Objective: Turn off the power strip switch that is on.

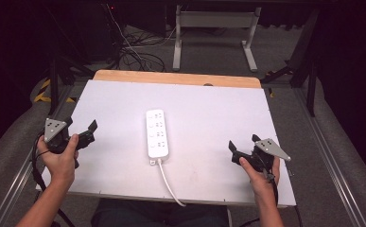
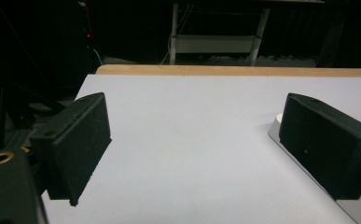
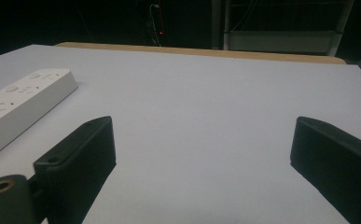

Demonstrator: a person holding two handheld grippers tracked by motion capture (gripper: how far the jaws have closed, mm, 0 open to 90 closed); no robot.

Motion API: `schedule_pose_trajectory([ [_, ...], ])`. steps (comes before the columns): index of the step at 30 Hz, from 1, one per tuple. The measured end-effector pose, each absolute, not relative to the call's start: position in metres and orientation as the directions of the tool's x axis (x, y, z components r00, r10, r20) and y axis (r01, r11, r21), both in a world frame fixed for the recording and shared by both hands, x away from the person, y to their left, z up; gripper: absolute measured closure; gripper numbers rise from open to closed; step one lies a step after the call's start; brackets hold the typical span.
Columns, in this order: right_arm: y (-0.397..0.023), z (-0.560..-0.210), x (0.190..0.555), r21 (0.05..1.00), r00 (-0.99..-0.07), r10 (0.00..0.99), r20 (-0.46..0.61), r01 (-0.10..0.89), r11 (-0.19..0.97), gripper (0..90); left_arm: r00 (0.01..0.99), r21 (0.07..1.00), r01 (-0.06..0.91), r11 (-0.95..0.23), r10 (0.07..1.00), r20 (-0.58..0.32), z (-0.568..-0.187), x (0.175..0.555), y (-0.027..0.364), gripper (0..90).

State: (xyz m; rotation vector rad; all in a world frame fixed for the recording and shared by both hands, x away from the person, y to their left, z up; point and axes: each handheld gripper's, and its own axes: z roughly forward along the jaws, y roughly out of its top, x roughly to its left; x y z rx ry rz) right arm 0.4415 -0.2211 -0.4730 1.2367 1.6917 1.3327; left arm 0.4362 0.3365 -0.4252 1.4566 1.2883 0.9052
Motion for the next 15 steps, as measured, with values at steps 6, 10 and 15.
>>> schedule_pose_trajectory([
  [6, -0.2209, -0.4725, 0.441, 0.959, -0.345, 0.936, 0.063, 0.281, 0.039, 7.1, 0.165, 0.96, 0.28, 0.006, 0.985, -0.054, -0.427, 0.4374, 0.3348, 4.4],
  [10, -0.2231, -0.4714, 0.4388, 0.961, -0.339, 0.939, 0.062, 0.273, 0.035, 7.1, 0.181, 0.957, 0.289, 0.01, 0.981, -0.064, -0.4276, 0.4385, 0.3341, 5.0],
  [15, -0.2238, -0.4703, 0.4369, 0.961, -0.332, 0.941, 0.064, 0.274, 0.031, 7.1, 0.183, 0.957, 0.289, 0.025, 0.98, -0.081, -0.4271, 0.4369, 0.3335, 5.2],
])
